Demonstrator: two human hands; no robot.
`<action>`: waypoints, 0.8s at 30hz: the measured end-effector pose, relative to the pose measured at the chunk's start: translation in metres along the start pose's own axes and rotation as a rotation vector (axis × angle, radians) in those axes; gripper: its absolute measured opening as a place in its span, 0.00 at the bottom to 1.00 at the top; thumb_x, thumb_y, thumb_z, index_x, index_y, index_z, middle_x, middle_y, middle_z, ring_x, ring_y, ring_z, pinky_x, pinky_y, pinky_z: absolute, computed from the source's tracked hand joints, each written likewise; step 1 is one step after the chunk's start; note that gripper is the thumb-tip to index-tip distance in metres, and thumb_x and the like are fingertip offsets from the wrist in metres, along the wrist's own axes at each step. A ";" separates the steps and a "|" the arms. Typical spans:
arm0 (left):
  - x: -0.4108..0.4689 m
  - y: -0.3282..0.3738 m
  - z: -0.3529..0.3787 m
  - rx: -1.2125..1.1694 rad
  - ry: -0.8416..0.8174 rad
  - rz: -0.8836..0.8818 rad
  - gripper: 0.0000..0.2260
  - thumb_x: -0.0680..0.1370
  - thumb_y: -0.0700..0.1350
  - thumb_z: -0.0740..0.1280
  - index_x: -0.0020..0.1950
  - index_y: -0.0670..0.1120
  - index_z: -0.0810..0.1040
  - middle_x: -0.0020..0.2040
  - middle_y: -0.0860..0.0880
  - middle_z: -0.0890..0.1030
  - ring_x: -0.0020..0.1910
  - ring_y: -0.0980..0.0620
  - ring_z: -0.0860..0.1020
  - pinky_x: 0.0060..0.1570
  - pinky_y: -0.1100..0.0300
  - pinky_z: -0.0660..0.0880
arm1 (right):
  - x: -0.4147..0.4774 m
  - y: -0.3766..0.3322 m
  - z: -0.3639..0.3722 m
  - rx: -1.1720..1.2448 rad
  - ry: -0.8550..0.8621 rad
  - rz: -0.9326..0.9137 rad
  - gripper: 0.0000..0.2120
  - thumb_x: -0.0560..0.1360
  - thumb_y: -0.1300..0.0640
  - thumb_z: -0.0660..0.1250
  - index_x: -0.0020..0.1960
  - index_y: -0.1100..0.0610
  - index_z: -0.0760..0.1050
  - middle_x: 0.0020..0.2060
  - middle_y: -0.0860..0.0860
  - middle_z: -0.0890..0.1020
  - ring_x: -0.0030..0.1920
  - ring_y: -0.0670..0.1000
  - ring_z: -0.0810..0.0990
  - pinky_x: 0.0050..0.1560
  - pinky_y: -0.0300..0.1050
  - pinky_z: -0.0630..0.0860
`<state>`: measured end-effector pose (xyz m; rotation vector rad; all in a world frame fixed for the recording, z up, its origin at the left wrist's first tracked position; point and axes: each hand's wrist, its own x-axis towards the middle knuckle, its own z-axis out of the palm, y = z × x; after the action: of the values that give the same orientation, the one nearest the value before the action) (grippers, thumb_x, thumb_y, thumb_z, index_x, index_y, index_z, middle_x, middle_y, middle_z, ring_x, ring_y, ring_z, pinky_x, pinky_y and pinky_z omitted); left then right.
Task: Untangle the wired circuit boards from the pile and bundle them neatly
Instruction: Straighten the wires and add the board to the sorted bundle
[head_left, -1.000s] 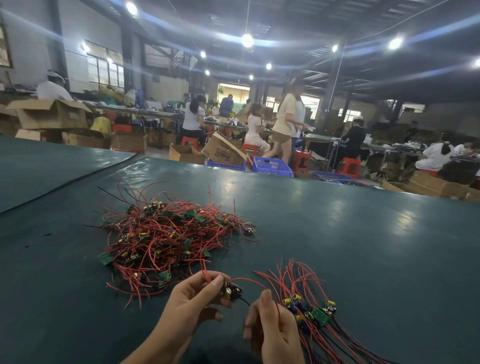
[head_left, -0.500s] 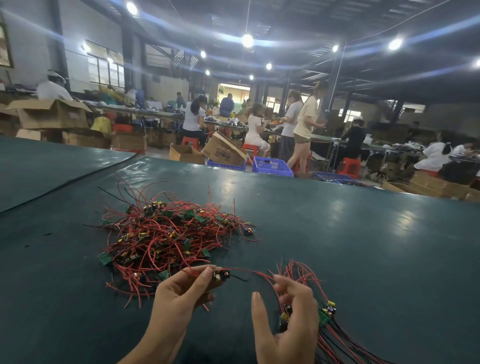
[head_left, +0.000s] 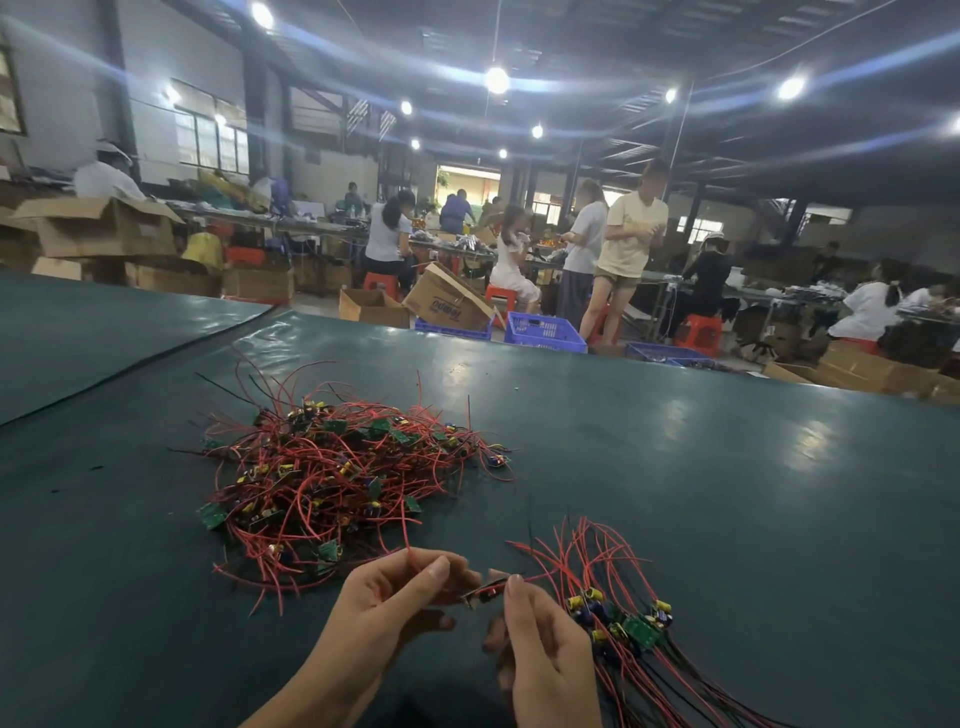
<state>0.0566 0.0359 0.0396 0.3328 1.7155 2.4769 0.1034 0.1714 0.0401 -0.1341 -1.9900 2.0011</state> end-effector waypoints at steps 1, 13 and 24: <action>0.000 0.000 0.000 0.001 -0.004 -0.007 0.08 0.69 0.44 0.68 0.42 0.42 0.85 0.45 0.36 0.84 0.42 0.47 0.83 0.34 0.61 0.78 | 0.001 0.000 0.000 0.018 0.011 0.008 0.11 0.78 0.55 0.64 0.42 0.53 0.84 0.24 0.53 0.76 0.23 0.46 0.71 0.26 0.36 0.66; -0.001 0.001 0.005 -0.017 -0.030 -0.074 0.10 0.70 0.45 0.67 0.40 0.39 0.84 0.42 0.38 0.83 0.35 0.48 0.80 0.31 0.62 0.75 | 0.002 0.001 -0.002 0.126 0.027 0.026 0.11 0.79 0.66 0.62 0.43 0.59 0.82 0.23 0.54 0.76 0.18 0.48 0.66 0.19 0.38 0.64; 0.001 0.000 0.005 0.032 0.010 -0.116 0.21 0.73 0.55 0.61 0.42 0.40 0.86 0.43 0.39 0.85 0.37 0.43 0.83 0.33 0.60 0.78 | 0.010 0.004 -0.003 0.139 0.153 0.015 0.09 0.78 0.65 0.63 0.46 0.58 0.81 0.27 0.53 0.79 0.18 0.49 0.66 0.19 0.38 0.64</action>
<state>0.0565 0.0410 0.0420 0.2171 1.7272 2.3758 0.0941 0.1776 0.0377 -0.2628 -1.7567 2.0642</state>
